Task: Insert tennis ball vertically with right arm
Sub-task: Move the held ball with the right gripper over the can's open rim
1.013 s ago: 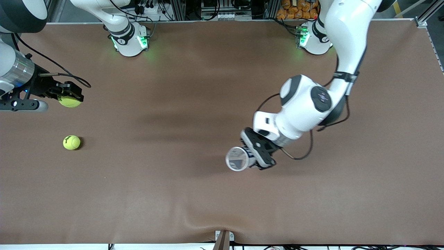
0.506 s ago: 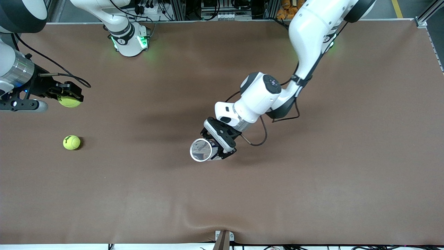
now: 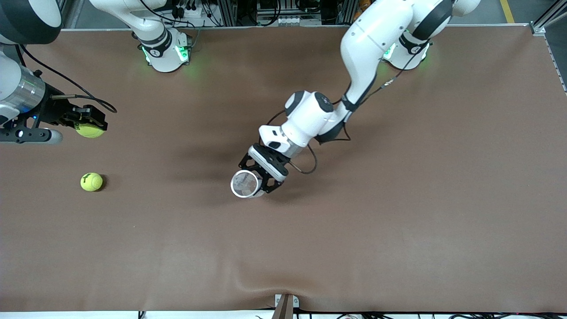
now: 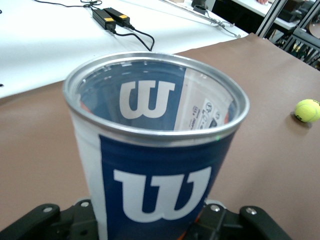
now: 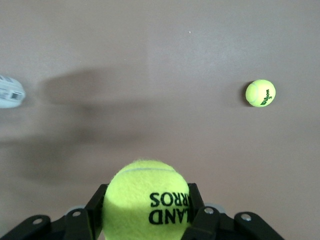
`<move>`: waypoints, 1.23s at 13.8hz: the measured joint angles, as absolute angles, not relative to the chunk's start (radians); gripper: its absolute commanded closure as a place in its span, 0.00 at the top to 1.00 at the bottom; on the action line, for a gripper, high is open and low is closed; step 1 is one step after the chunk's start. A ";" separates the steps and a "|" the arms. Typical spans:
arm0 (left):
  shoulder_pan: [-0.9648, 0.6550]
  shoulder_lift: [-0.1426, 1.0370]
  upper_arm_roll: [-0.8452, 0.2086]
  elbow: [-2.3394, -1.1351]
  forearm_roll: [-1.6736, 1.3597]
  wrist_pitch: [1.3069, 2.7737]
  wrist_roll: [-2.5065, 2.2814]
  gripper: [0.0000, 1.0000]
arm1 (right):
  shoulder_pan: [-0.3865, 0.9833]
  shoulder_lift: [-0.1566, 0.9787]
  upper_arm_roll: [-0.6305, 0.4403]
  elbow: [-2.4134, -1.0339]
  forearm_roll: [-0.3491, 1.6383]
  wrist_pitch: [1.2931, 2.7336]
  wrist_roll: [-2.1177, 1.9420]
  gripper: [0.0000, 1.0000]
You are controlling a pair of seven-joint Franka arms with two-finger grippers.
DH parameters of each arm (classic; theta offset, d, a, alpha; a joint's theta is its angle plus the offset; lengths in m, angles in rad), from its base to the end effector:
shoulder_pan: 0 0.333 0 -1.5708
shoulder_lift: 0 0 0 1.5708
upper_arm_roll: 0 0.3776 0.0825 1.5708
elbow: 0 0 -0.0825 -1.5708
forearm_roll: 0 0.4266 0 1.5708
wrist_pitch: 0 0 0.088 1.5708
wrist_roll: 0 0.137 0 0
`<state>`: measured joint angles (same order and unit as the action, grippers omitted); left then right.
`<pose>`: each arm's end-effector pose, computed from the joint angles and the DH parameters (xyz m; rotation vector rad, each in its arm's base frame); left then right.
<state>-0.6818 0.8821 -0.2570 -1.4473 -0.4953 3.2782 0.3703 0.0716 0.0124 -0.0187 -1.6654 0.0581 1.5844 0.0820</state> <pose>0.6009 -0.6238 0.2637 2.3013 -0.7015 1.0099 0.5938 0.0394 0.6016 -3.0862 0.0503 0.1499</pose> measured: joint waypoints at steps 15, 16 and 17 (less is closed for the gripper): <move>-0.798 1.008 -0.257 -1.447 -0.502 3.532 0.334 0.60 | 0.428 0.184 0.006 -1.667 0.061 1.903 0.731 0.00; -0.798 1.010 -0.256 -1.447 -0.502 3.532 0.334 0.60 | 0.445 0.191 0.005 -1.667 0.061 1.919 0.768 0.00; -0.798 1.012 -0.256 -1.447 -0.502 3.532 0.334 0.60 | 0.457 0.199 0.005 -1.667 0.059 1.940 0.804 0.00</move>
